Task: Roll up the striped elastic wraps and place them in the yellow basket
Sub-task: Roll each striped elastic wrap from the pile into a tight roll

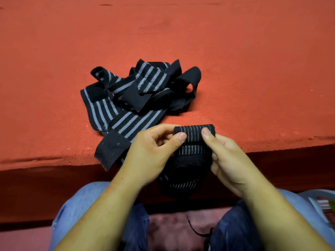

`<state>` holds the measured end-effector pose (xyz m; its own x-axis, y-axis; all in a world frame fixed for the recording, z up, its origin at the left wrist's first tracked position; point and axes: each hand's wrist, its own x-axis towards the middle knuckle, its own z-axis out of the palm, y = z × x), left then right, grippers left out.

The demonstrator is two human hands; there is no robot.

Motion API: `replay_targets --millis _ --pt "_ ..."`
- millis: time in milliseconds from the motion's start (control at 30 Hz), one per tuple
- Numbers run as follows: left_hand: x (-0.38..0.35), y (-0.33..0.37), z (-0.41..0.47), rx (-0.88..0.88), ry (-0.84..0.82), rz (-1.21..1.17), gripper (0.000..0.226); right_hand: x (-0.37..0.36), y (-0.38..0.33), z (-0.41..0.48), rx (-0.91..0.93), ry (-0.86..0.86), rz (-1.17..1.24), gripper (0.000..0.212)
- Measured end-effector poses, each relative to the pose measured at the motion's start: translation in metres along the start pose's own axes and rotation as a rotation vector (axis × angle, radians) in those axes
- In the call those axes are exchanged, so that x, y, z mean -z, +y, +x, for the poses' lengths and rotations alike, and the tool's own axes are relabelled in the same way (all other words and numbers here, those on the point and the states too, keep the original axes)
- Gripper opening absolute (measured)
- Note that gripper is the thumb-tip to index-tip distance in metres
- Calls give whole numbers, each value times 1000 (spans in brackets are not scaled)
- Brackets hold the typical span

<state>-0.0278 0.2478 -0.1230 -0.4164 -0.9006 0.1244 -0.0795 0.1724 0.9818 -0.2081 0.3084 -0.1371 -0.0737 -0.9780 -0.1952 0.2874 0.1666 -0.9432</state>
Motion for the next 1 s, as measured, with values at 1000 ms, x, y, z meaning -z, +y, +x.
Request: replay_targets --millis 1000 --pt "0 0 0 84 4 0 28 -2 -5 -1 30 12 88 37"
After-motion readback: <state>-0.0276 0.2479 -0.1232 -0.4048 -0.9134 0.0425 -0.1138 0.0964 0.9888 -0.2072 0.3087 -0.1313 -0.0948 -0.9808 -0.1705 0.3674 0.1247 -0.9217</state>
